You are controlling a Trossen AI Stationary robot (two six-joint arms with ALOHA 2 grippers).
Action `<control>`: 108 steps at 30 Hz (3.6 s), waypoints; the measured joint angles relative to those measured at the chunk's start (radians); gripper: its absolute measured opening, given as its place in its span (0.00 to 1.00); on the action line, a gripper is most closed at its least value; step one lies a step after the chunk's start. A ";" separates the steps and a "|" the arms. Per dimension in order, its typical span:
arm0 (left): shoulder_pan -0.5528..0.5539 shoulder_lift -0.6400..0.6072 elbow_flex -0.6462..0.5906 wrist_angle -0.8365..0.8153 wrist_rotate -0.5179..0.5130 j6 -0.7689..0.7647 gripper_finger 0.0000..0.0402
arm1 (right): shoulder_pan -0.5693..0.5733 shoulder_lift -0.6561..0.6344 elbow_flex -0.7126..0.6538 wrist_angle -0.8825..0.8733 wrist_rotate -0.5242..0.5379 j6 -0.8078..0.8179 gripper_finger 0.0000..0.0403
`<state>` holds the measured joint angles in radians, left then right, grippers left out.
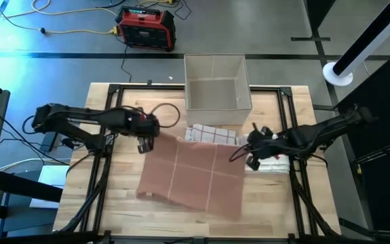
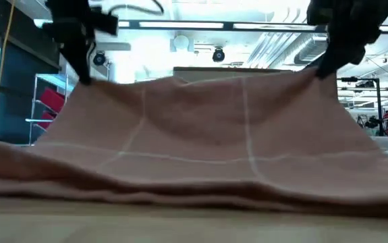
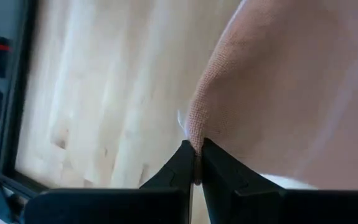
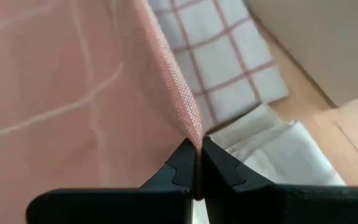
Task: Fold towel
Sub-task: Fold the brown towel
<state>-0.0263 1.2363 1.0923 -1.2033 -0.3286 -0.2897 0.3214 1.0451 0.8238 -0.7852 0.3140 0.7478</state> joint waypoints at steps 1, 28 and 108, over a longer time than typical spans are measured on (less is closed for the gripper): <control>-0.017 -0.012 0.003 -0.021 0.026 -0.027 0.02 | 0.013 -0.010 0.000 0.008 -0.036 0.010 0.00; -0.592 0.059 -0.276 0.332 0.382 -0.364 0.13 | 0.341 0.567 0.000 0.616 -0.452 0.172 0.12; -0.677 0.045 -0.687 1.214 0.303 -0.600 0.00 | 0.169 0.599 0.472 -0.079 -0.096 0.703 0.00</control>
<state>-0.7028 1.2811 0.4053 0.0105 -0.0257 -0.8895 0.4908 1.6440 1.2961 -0.8637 0.2177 1.4511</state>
